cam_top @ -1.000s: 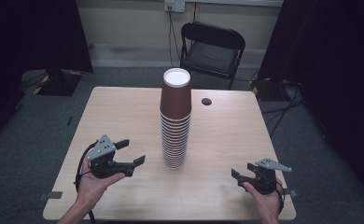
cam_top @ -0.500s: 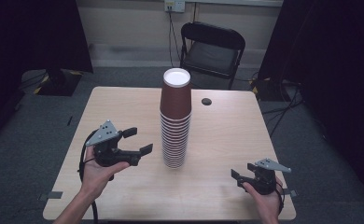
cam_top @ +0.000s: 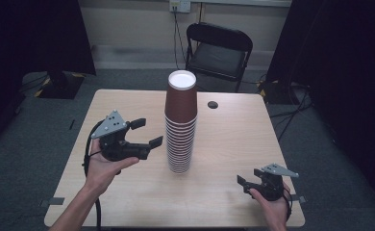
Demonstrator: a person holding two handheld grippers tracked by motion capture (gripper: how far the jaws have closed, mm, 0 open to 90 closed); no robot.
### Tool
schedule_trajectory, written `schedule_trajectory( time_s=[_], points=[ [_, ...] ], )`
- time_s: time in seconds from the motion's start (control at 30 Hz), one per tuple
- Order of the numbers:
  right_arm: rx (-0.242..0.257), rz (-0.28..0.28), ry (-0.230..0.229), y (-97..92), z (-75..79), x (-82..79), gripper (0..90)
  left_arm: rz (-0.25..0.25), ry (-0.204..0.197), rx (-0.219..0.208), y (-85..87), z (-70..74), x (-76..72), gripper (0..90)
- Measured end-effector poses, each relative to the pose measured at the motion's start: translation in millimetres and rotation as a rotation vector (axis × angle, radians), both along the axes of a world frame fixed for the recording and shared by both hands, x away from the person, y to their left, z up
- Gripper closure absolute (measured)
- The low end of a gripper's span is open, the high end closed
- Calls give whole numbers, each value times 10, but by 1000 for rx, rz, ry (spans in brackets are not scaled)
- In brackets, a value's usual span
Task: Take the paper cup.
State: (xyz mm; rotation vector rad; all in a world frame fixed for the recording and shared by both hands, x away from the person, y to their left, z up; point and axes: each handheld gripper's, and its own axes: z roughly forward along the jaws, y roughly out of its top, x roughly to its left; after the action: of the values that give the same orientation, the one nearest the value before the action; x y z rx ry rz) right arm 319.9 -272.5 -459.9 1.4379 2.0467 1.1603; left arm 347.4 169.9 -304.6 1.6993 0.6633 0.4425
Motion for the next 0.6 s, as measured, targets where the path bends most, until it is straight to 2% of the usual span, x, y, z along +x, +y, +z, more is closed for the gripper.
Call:
schedule_trajectory(
  time_s=[0.03,0.1,0.2,0.23,0.3,0.37,0.53,0.6],
  points=[
    [-1,0,0,3,0,0,219,-1,-31,-6,-12,24,4,185],
    [1,5,0,7,-2,1,219,17,-56,-15,-29,71,1,185],
    [-6,8,4,16,-5,1,219,29,-62,-23,-45,128,4,187],
    [-7,12,5,21,-9,3,219,37,-61,-18,-52,159,7,213],
    [-7,13,6,26,-9,4,218,22,-56,-10,-60,250,35,230],
    [-8,13,7,27,-9,5,218,21,-54,-12,-68,277,44,245],
    [-10,15,17,33,-15,9,217,7,-79,-18,-153,381,61,273],
    [-12,13,21,38,-15,10,219,0,-72,-18,-187,431,78,221]
  ],
)
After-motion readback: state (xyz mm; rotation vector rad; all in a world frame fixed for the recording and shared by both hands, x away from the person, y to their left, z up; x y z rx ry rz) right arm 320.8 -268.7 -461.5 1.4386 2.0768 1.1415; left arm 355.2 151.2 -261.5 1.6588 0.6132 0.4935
